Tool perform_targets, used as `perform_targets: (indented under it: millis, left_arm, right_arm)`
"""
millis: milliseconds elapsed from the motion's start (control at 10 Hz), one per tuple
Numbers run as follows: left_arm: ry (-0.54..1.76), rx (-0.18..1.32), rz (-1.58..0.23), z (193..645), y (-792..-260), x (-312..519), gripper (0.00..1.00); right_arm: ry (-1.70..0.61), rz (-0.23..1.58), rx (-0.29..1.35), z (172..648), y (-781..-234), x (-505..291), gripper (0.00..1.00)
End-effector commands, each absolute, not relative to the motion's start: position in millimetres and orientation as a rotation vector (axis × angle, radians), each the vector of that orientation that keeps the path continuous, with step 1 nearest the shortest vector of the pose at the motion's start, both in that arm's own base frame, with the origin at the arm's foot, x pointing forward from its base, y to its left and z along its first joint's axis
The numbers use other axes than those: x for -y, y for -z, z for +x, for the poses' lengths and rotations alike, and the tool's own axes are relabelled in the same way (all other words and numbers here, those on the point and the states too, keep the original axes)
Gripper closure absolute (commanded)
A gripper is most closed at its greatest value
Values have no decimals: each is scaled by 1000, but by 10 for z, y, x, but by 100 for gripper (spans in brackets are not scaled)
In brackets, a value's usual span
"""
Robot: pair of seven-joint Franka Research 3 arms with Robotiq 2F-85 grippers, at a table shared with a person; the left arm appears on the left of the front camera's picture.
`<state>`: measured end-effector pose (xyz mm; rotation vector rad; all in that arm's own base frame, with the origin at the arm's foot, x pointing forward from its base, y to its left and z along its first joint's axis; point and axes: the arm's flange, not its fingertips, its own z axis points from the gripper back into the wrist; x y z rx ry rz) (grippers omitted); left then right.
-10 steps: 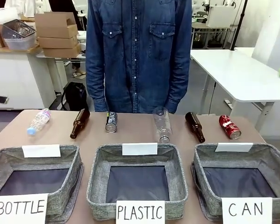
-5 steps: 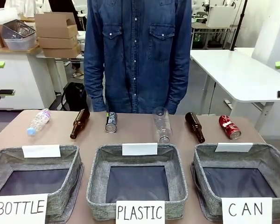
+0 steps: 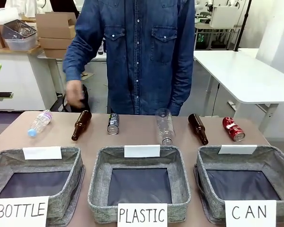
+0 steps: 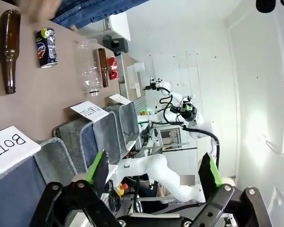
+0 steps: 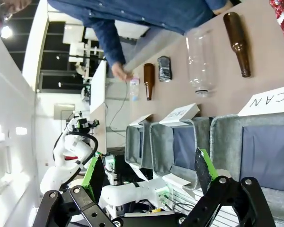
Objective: Sort the can waste into the basket.
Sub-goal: Pick up the can waste from the table and place it in the right Fabric basket.
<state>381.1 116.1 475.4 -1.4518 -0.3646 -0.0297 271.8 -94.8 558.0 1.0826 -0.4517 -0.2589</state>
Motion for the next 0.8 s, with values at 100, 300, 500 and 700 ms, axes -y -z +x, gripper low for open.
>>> perform_targets:
  millis: [100, 300, 500, 700]
  left_arm:
    - [72, 362, -1364, 3831, -4792, -1112, 0]
    - [170, 232, -1246, 3999, -4899, -1006, 0]
    - [219, 109, -1214, 4276, -4884, -903, 0]
    - [164, 132, -1263, 4124, -4884, -1397, 0]
  right_arm:
    - [238, 1099, 469, 2755, -5591, 940, 0]
    - [238, 1099, 469, 2755, -5591, 940, 0]
    - [238, 1099, 469, 2755, -5591, 940, 0]
    - [238, 1099, 469, 2755, -5591, 940, 0]
